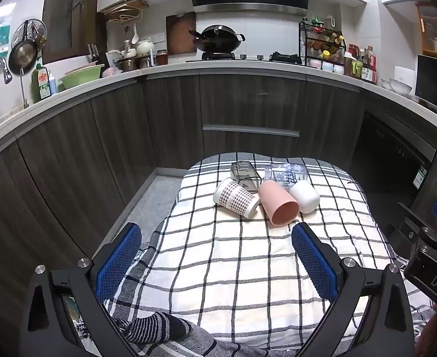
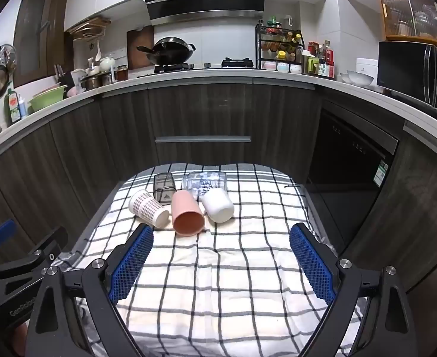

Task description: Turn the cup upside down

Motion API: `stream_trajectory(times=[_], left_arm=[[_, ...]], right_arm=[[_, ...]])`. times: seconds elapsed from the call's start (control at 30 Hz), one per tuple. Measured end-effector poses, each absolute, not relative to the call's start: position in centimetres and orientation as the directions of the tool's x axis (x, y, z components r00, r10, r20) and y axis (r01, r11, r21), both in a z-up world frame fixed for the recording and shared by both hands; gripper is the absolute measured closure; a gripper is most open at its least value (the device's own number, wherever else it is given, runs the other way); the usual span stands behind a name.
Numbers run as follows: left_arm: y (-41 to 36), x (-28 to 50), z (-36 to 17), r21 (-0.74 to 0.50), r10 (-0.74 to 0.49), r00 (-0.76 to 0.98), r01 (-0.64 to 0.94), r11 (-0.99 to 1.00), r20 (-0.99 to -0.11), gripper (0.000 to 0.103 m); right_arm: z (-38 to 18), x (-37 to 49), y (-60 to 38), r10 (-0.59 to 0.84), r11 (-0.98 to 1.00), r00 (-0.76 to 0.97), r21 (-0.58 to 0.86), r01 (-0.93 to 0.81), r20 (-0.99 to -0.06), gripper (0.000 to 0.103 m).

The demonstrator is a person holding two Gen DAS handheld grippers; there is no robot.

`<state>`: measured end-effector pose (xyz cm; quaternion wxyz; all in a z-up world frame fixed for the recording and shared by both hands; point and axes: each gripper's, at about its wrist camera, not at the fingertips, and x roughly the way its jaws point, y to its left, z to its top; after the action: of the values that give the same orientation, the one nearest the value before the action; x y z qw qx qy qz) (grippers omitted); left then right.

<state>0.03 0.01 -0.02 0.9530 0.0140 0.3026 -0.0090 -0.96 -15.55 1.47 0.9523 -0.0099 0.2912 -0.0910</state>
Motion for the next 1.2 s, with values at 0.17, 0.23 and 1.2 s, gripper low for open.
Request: stream_trajectory(times=[0.17,0.23,1.2], left_arm=[[-0.14,0.05,0.0,0.028,-0.009,0.821,0.03,0.999,-0.57,0.0],[-0.16,0.06,0.34,0.031,-0.005,0.822,0.028,0.999,-0.569,0.0],[-0.2,-0.13,-0.27,0.028,-0.008,0.825,0.029,0.999,-0.566,0.0]], right_arm=[[1.47,-0.93,-15.54,-0.182,0.983,0.811,-0.076,0.168,-0.557,0.01],[1.47,-0.9,-15.53,-0.182,0.983,0.81,-0.077,0.168,-0.557,0.01],[1.44,-0.75,-15.46,-0.182,0.983,0.809,-0.078,0.168,-0.558,0.01]])
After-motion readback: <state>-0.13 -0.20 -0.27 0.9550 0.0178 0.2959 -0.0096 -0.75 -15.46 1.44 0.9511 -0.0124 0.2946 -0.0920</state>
